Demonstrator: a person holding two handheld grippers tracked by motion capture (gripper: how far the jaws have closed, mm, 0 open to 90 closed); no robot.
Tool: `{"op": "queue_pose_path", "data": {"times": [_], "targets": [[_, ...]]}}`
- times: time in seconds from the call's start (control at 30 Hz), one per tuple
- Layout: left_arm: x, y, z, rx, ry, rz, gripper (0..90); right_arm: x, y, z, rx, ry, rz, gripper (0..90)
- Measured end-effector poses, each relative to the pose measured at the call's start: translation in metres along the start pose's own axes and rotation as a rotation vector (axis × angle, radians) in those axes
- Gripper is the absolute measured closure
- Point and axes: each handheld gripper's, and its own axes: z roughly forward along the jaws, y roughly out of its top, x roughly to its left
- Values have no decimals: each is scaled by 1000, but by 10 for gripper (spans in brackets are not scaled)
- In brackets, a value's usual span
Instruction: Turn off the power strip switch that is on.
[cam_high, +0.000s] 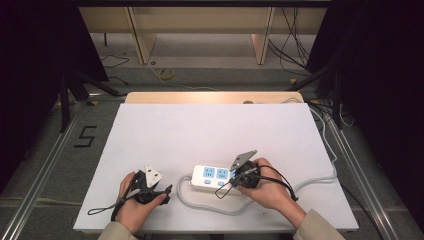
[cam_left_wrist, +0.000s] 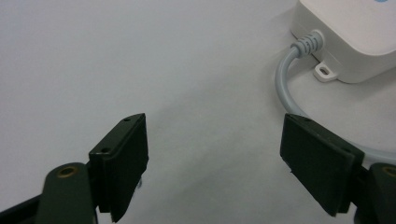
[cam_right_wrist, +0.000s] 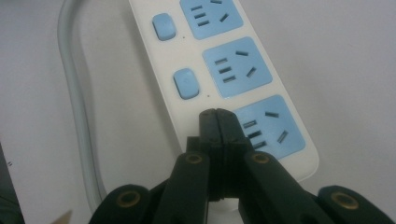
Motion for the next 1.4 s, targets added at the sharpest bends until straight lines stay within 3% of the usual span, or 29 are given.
{"op": "queue_pose_path", "data": {"times": [0.3,0.43,1.4], "targets": [[-1,0,0,-1,0,-2,233,-1,-2,0,-5,13,30,900],[-1,0,0,0,0,-2,233,0,-2,0,-9,7,15,900],[-2,0,0,-4,0,0,233,0,-4,1,-23,10,26,900]]}}
